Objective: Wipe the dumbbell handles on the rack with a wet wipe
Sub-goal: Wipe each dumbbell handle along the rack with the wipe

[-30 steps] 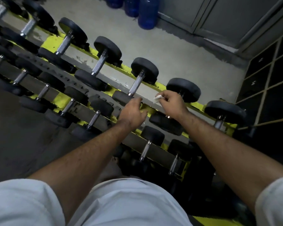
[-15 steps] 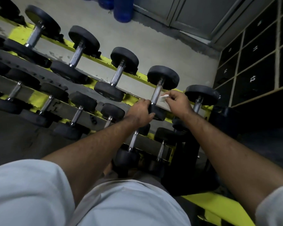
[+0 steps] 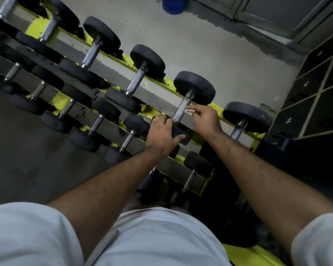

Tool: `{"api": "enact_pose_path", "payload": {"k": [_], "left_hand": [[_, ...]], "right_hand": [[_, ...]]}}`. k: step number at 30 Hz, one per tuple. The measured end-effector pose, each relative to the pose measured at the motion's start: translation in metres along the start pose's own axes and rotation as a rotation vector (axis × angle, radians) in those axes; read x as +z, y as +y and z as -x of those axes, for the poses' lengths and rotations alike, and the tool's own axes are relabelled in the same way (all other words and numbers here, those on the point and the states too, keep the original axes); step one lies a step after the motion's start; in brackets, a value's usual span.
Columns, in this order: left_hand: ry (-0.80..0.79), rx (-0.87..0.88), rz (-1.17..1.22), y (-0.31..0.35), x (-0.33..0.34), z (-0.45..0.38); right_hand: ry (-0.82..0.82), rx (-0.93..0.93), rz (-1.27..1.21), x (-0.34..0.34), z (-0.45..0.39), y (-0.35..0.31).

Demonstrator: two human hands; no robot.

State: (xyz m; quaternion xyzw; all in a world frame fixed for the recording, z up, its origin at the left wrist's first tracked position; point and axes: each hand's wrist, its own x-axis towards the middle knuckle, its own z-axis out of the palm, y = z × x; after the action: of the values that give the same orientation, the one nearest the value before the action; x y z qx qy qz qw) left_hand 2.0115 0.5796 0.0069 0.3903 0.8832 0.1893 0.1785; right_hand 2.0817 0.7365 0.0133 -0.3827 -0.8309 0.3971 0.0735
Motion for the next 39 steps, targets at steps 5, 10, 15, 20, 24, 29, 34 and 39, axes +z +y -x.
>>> {"api": "enact_pose_path", "payload": {"k": [5,10,15,20,24,29,34,39], "left_hand": [[-0.018,-0.018,0.095,-0.007,-0.003,-0.005],[-0.028,-0.023,0.096,-0.010,-0.004,-0.007],[-0.005,-0.006,0.103,-0.011,-0.002,-0.008],[0.009,0.011,0.078,-0.010,0.000,-0.007],[0.027,0.029,0.063,-0.011,0.004,-0.007],[0.019,0.026,0.050,-0.010,0.003,-0.007],[0.024,0.033,0.046,-0.009,0.005,-0.009],[0.020,0.029,0.058,-0.013,0.005,-0.008]], "right_hand": [[-0.004,-0.390,0.216,0.002,-0.027,0.015],[-0.086,-0.735,0.350,0.017,-0.060,0.034],[-0.188,-0.880,0.485,0.017,-0.072,0.066],[-0.121,-0.821,0.588,0.012,-0.069,0.076],[-0.133,-0.755,0.567,0.029,-0.048,0.079],[-0.197,-0.903,0.595,0.009,-0.070,0.085],[-0.303,-0.976,0.462,0.029,-0.049,0.083],[-0.186,-0.892,0.384,0.006,-0.077,0.083]]}}
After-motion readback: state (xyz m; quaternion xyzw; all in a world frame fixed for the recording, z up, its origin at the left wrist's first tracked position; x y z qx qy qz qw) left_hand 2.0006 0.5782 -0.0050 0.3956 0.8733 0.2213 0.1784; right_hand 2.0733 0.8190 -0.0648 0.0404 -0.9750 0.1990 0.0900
